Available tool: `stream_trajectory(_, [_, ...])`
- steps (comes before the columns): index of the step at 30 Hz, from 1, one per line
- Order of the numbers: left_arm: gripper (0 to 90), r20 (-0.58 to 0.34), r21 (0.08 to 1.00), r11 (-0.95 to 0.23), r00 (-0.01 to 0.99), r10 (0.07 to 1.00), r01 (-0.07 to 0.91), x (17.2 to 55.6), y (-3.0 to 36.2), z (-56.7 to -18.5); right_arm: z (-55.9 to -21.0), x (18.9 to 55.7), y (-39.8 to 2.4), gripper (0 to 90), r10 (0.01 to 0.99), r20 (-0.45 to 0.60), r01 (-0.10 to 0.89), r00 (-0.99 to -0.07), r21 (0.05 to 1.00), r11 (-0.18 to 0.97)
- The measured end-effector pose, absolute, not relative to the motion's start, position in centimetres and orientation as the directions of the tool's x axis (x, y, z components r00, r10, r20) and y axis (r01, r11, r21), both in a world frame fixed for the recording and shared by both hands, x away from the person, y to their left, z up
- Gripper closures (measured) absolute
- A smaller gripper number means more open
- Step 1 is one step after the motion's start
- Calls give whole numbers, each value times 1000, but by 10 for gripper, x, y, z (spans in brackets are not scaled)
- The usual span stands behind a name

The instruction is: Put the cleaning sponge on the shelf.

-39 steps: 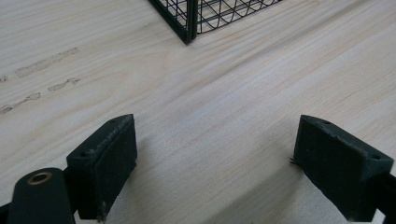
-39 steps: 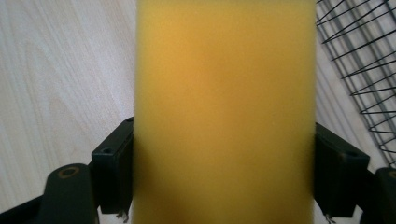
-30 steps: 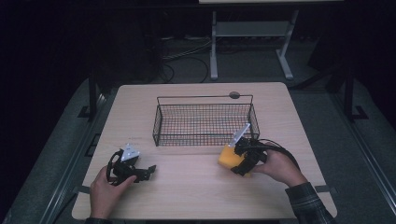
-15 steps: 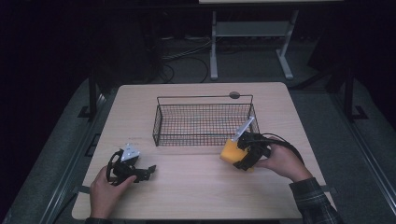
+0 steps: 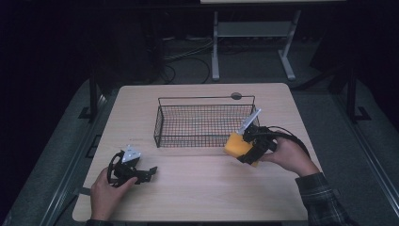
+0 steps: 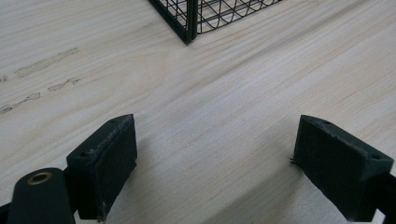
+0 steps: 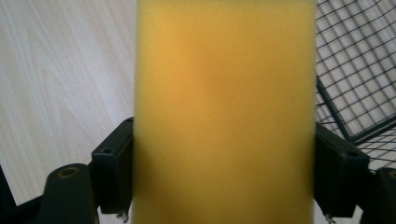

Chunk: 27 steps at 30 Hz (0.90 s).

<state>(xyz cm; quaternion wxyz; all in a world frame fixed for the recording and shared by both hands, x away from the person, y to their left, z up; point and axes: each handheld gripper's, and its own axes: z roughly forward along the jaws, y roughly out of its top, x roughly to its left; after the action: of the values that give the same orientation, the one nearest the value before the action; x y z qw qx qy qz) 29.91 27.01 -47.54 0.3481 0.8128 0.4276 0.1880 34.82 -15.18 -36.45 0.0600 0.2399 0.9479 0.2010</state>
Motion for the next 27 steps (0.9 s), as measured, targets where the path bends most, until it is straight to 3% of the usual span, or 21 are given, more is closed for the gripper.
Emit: stream_trajectory(27, [125, 8, 727, -392, 564, 826, 564, 299, 270, -475, -338, 381, -158, 224, 507, -47, 442, -861, 426, 790])
